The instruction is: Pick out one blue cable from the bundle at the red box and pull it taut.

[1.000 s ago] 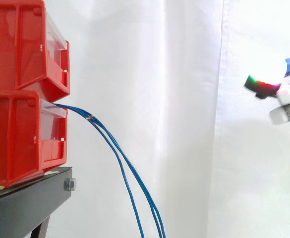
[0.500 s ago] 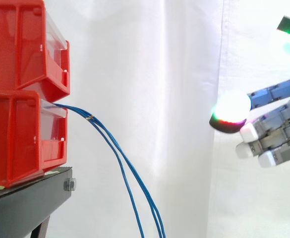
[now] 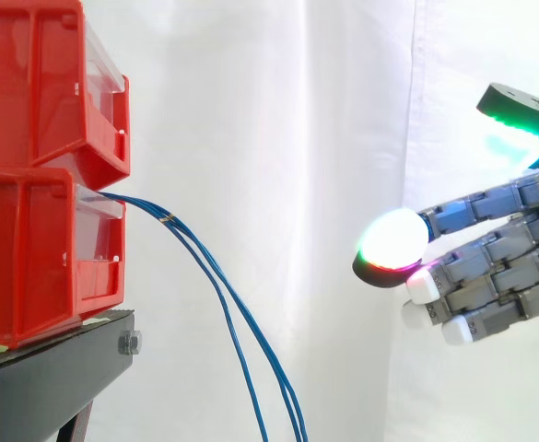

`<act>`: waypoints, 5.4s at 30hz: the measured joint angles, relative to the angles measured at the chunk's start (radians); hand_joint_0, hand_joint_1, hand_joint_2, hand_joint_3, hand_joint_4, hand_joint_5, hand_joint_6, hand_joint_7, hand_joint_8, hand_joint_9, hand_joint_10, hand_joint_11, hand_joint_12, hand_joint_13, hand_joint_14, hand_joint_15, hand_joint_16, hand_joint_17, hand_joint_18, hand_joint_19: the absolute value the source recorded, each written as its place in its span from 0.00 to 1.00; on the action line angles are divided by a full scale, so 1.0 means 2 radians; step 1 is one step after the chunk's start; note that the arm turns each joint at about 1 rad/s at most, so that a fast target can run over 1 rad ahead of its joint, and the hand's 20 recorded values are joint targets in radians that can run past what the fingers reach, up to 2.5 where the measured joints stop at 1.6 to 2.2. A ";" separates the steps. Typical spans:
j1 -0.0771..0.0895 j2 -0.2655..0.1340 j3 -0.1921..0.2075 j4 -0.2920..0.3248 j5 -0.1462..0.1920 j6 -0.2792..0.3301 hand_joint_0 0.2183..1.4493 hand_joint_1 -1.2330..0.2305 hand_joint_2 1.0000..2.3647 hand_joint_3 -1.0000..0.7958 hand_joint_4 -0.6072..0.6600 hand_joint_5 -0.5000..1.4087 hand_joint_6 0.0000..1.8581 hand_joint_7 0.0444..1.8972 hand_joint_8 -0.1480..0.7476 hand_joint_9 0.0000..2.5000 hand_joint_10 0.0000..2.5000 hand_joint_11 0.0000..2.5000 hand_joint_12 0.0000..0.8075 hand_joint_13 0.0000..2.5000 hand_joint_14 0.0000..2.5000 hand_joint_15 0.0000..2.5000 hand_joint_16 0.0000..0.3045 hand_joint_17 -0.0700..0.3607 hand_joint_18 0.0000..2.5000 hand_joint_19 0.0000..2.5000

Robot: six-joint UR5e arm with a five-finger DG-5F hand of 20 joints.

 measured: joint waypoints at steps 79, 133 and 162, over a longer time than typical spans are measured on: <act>0.009 -0.138 0.084 0.126 0.001 -0.017 0.28 0.43 0.00 0.28 0.67 0.18 0.27 0.41 0.47 0.33 0.01 0.18 0.41 0.29 0.01 0.14 0.14 0.38 0.24 0.15; 0.015 -0.166 0.123 0.128 -0.024 0.060 0.32 0.42 0.00 0.31 0.66 0.18 0.27 0.44 0.47 0.34 0.01 0.20 0.42 0.31 0.01 0.16 0.14 0.38 0.26 0.18; 0.018 -0.167 0.125 0.135 -0.034 0.059 0.31 0.42 0.00 0.31 0.66 0.18 0.27 0.44 0.46 0.35 0.01 0.20 0.41 0.31 0.01 0.16 0.14 0.38 0.26 0.18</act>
